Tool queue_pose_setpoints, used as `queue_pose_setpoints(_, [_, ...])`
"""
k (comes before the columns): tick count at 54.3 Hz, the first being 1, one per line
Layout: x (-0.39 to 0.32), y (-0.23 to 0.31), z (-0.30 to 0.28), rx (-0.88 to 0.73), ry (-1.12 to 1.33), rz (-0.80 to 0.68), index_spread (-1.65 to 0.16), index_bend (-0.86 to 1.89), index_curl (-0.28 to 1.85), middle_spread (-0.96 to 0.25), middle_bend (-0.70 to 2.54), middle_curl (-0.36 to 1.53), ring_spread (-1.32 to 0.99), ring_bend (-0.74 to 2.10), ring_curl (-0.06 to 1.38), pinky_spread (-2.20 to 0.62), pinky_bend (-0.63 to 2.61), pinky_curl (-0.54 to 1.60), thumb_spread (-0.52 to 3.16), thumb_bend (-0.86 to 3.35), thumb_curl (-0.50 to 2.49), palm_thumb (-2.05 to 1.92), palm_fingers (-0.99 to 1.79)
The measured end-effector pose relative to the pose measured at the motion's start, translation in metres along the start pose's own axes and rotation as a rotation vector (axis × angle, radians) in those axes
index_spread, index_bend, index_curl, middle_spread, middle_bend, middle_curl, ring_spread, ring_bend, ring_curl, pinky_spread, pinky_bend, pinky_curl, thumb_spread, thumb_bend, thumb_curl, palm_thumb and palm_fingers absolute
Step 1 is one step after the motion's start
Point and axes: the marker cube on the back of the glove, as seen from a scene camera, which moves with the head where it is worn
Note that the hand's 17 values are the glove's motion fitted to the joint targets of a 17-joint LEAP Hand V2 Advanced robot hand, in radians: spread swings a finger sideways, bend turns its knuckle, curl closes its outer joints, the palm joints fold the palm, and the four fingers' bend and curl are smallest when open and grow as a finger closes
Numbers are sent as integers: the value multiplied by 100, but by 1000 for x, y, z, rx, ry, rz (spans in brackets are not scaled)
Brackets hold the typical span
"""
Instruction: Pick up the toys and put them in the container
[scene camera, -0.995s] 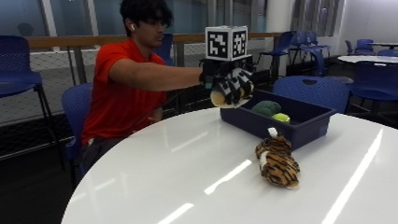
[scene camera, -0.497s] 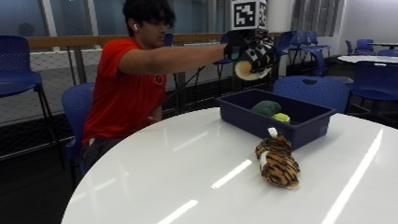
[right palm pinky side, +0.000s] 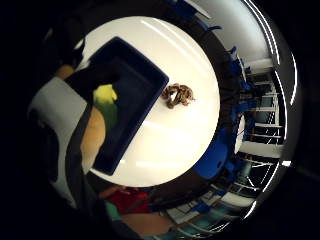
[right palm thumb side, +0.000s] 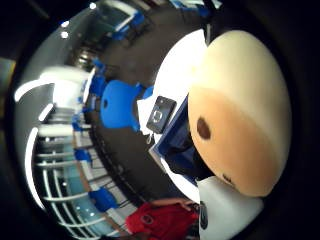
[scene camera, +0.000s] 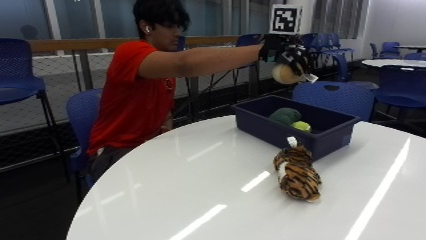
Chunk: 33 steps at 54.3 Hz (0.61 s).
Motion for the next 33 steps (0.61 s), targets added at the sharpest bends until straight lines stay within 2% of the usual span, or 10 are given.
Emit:
queue_pose_setpoints(3, [3,0,6,-65,11,55,-52,2,95,-54,38,88,-47,110,59,-39,130,49,73,-5,100,53,46])
queue_pose_setpoints(7, [10,1,13,-99,50,66,-49,6,88,-43,25,82,-36,93,56,-23,122,49,92,-8,89,33,-11])
queue_pose_setpoints(10, [19,4,16,-88,62,40,-47,4,79,-36,19,77,-28,79,49,-14,121,45,100,-8,82,23,-25])
queue_pose_setpoints(13, [32,8,18,-76,54,-12,-45,6,72,-29,17,73,-21,65,43,-7,117,41,105,-8,75,15,-30])
queue_pose_setpoints(17, [49,9,20,-70,30,64,-42,8,65,-23,15,68,-14,53,38,-1,113,39,110,-7,68,6,-29])
queue_pose_setpoints(21, [70,18,23,-62,45,-71,-41,9,59,-18,13,63,-8,46,35,3,109,37,112,-6,62,0,-28])
queue_pose_setpoints(22, [75,19,23,-58,47,-61,-40,9,58,-17,12,62,-7,44,35,4,109,37,112,-5,60,-1,-28])
queue_pose_setpoints(26, [92,17,27,-37,32,144,-39,10,53,-14,12,57,-4,39,33,7,106,35,114,-5,56,-3,-26])
queue_pose_setpoints(33, [129,23,39,-25,34,203,-38,12,46,-11,12,50,-1,32,31,10,100,33,114,-6,48,-6,-24])
